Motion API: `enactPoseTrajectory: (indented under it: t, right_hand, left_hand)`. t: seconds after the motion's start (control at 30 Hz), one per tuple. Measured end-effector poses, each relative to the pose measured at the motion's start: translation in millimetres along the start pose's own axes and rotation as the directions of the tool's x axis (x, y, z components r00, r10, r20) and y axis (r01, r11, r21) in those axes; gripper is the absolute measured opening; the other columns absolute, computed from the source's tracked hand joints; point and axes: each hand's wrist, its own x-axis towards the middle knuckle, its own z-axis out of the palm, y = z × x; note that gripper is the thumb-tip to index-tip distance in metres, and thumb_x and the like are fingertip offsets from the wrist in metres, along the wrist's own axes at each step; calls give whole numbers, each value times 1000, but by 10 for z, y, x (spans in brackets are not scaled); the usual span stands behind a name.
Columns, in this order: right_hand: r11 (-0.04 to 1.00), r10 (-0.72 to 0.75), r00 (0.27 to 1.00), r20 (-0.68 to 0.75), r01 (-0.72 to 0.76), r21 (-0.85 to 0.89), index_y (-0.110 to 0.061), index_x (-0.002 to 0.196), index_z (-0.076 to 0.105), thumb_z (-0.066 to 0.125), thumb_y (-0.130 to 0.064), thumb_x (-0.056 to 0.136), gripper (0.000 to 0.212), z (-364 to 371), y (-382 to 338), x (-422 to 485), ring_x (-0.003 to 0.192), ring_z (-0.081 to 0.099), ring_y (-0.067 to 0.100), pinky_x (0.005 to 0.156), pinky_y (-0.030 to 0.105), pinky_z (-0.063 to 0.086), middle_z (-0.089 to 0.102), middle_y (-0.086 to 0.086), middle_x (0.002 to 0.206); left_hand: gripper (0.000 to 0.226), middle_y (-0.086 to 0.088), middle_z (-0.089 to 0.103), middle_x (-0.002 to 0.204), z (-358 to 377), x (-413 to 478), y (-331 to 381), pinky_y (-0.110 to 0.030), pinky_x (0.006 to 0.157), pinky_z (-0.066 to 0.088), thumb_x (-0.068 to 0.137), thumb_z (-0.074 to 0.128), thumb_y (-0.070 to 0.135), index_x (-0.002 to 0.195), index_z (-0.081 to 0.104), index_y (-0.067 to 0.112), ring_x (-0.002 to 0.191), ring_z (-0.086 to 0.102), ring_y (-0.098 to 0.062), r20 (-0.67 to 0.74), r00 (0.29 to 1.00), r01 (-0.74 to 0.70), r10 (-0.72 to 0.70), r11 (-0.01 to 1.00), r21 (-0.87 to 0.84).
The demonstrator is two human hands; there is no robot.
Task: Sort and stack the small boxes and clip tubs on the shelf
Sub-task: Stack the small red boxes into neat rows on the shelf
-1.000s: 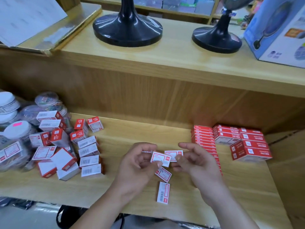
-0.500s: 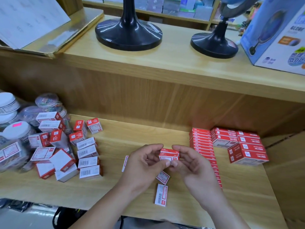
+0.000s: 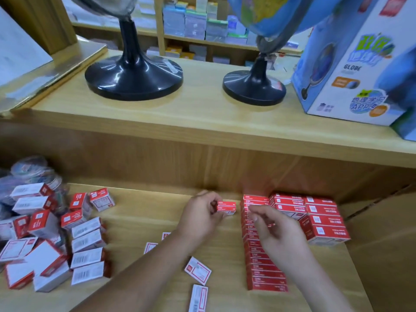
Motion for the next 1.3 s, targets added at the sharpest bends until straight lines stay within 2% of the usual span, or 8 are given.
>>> enactPoseTrajectory:
  t: [0.17,0.3,0.6,0.77,0.9,1.03,1.2,1.3]
  right_hand:
    - [995,-34,999,-25,31,-92,-33,108,71,66,-23,93,19,-56,217,11,92,67,-1,80,28,57,71,-21,98]
    - [925,-154,988,-1,144,-351,-31,111,68,58,-38,94,22,-41,190,124,103,60,4,86,34,54,62,-22,104]
    - [975,-135,989,-65,121,-184,-36,102,71,67,-30,91,13,5,272,48,94,66,1,80,35,56,67,-24,96]
    - [981,-139,988,-67,128,-149,-38,100,71,67,-29,91,13,41,204,-15,97,65,1,82,34,55,67,-23,97]
    - [979,-183,981,-59,177,-101,-30,99,74,67,-28,89,13,133,29,-172,91,67,2,80,28,54,68,-22,94]
    - [996,-71,982,176,60,63,-32,97,73,64,-40,83,19,454,-76,-399,77,68,5,70,28,56,69,-16,87]
    - [975,53,951,305,17,-223,-35,115,65,52,-48,83,37,842,-29,-615,103,60,12,90,28,51,62,-17,103]
    - [950,111,954,277,-20,-310,-34,125,64,51,-55,82,49,959,-13,-708,111,57,18,97,29,47,55,-12,108]
  left_hand:
    - [27,11,63,80,235,76,-1,-17,64,46,73,86,13,86,67,27,63,59,3,-143,990,4,-2,1000,17]
    - [15,8,47,73,270,47,-10,-23,61,30,80,80,30,78,70,20,70,59,-19,-162,980,-73,119,961,266]
    - [39,-10,63,101,356,38,26,-35,83,47,98,52,51,95,70,17,96,62,-29,-107,989,-31,97,868,495]
    - [32,-7,65,98,331,50,87,-36,78,51,91,60,48,95,72,18,95,64,-28,-120,993,57,-7,906,418]
    - [23,-9,71,95,11,-56,181,-33,77,49,83,73,29,100,73,13,92,65,-30,-72,996,64,-46,961,270]
    - [27,1,71,90,-570,-400,-49,-31,79,56,80,64,24,102,77,15,81,69,-19,-196,979,82,-48,982,169]
    - [24,3,63,93,-942,-995,-336,-29,77,53,83,69,4,102,75,17,74,66,-12,-272,955,164,-114,972,169]
    - [28,9,55,97,-872,-1203,-410,-18,72,47,79,75,21,107,74,21,72,62,-7,-219,972,125,-82,974,190]
